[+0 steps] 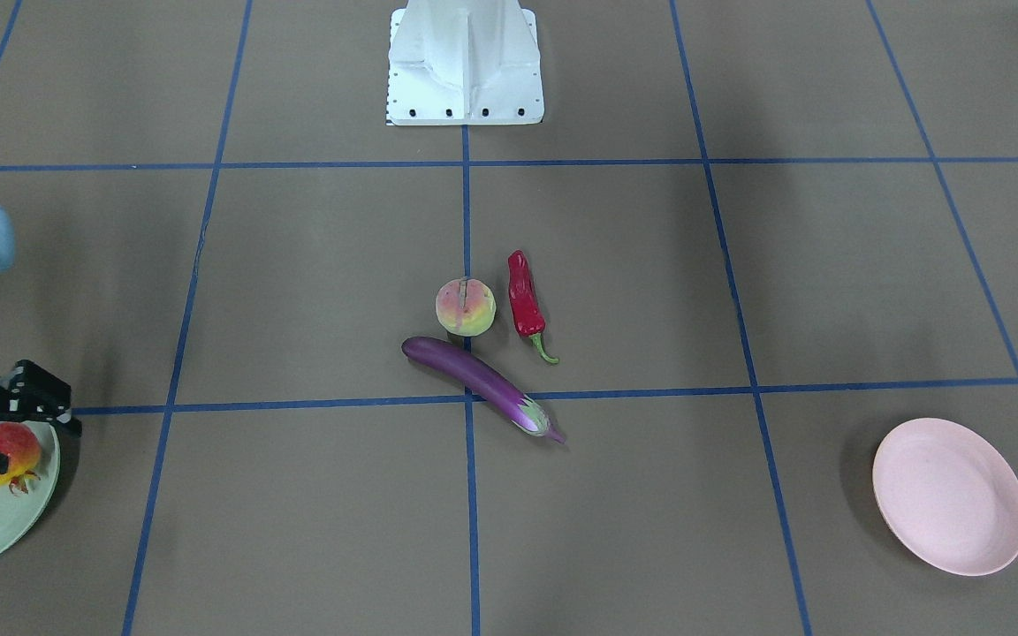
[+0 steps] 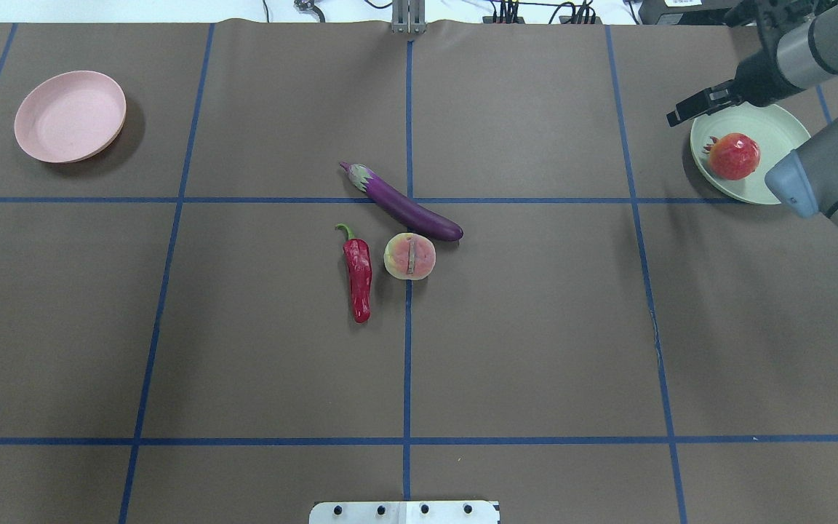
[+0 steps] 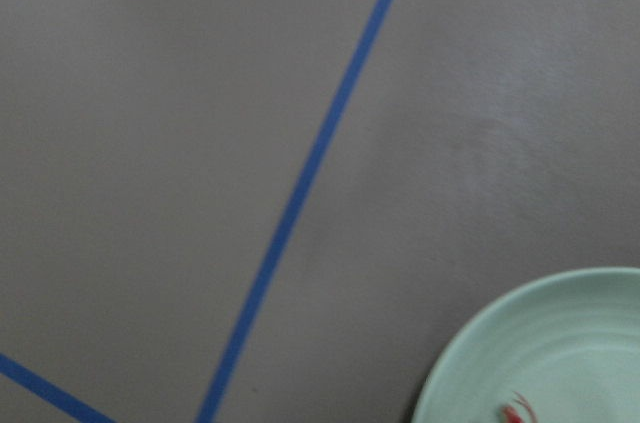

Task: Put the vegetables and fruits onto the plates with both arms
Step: 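Move the right gripper back over the pinkish-yellow peach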

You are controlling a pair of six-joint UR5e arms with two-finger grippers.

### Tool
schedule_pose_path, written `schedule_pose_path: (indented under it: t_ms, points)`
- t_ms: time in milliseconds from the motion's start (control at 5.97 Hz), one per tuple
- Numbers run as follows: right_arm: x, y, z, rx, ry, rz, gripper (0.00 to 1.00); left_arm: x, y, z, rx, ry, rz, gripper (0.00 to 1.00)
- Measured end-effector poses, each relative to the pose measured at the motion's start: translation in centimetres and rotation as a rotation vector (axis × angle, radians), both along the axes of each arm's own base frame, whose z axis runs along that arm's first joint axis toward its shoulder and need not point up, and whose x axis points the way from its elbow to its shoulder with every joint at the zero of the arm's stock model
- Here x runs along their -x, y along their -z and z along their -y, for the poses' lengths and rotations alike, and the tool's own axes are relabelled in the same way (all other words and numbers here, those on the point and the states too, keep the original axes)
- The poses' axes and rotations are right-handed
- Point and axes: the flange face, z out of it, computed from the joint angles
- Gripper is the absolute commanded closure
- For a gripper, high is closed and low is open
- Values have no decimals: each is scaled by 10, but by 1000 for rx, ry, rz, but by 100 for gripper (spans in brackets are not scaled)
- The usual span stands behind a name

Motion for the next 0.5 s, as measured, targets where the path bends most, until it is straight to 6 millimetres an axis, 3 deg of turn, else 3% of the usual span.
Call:
schedule_pose_path:
  t_ms: [335,503]
  points:
    - [117,83,-43,62,-75,13,2,0,0,0,0,0,0,0]
    - [174,135,-58,110,-109,-40,2,0,0,0,0,0,0,0]
